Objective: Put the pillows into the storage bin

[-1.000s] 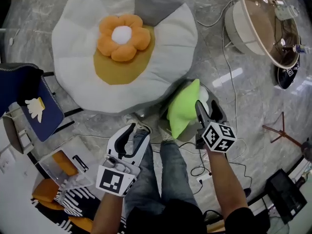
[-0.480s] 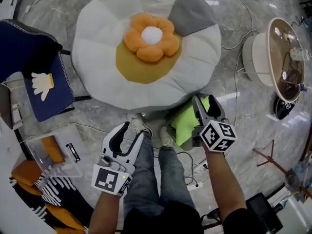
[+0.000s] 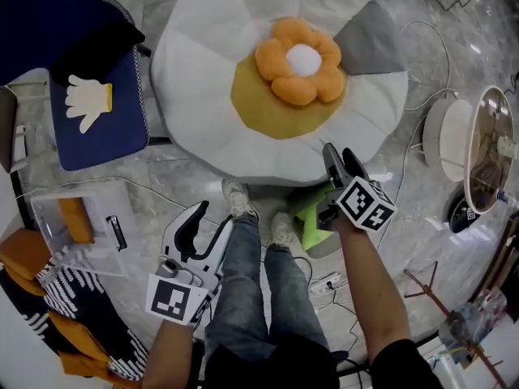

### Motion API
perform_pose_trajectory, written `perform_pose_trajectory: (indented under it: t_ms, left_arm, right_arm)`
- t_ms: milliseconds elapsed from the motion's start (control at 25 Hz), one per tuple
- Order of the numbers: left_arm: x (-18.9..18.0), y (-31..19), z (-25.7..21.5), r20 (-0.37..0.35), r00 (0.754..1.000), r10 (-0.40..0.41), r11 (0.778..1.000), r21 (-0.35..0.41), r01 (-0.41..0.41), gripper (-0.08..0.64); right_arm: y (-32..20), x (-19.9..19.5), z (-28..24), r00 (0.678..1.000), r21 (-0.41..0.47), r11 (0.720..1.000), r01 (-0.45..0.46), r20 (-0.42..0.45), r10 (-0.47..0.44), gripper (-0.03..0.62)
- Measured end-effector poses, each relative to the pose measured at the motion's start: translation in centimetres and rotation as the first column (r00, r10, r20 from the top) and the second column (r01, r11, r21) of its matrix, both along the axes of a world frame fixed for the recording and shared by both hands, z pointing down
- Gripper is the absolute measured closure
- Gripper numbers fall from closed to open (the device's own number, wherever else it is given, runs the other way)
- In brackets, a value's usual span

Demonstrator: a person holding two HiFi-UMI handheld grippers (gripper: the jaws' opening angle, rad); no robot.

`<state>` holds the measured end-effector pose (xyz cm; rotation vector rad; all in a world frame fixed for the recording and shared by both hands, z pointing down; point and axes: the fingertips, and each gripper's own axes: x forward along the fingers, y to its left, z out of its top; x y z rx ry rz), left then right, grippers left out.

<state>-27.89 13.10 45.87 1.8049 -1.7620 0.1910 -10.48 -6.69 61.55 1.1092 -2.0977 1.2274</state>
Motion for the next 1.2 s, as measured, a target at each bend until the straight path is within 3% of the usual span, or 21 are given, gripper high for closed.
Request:
perform_pose_trajectory:
  t_ms: [240,400,600,680,800,880,1200]
  left_arm:
    - [-3.7,0.2,0.8,0.042,0.999,-0.017,1.0,0.015,0.016,0.362]
    - [-5.9,-0.7,1.5,0.085,0.996,-0.019,0.999,0.04,0.015,0.362]
    - [-7.5,-1.2,4.4,0.094,0.995,-0.037,0.999,0.028,0.035,0.362]
    - [-7.9,-1.6,5.6,0.107,0.994,-0.038,0.999,0.037,0.035,0.362]
    - [-8.4,-1.9,7.2,0.116,0.992,-0.048,0.998,0.047,0.043,0.362]
    - [-8.5,-2.0,7.8,0.115,0.992,-0.059,0.997,0.06,0.052,0.362]
    - [-8.5,-0.3,8.7,0.149,0.985,-0.086,0.995,0.055,0.079,0.362]
  right_arm:
    - [-1.0,-3.4,5.2,0.986,-0.158,0.978,-0.135,0.076,0.148,0.311]
    - [-3.2,-5.7,8.9,0.945,-0.258,0.94,-0.222,0.18,0.273,0.311]
    - [-4.7,-7.8,13.8,0.917,-0.327,0.913,-0.243,0.229,0.326,0.311]
    - [-5.3,-7.8,15.9,0.887,-0.376,0.883,-0.28,0.25,0.387,0.311]
    - [-6.2,-7.4,19.3,0.801,-0.487,0.803,-0.342,0.295,0.52,0.302]
    - [-6.8,-7.2,21.1,0.767,-0.524,0.775,-0.354,0.311,0.561,0.291]
    - [-8.4,-7.3,25.4,0.753,-0.535,0.751,-0.387,0.286,0.592,0.278]
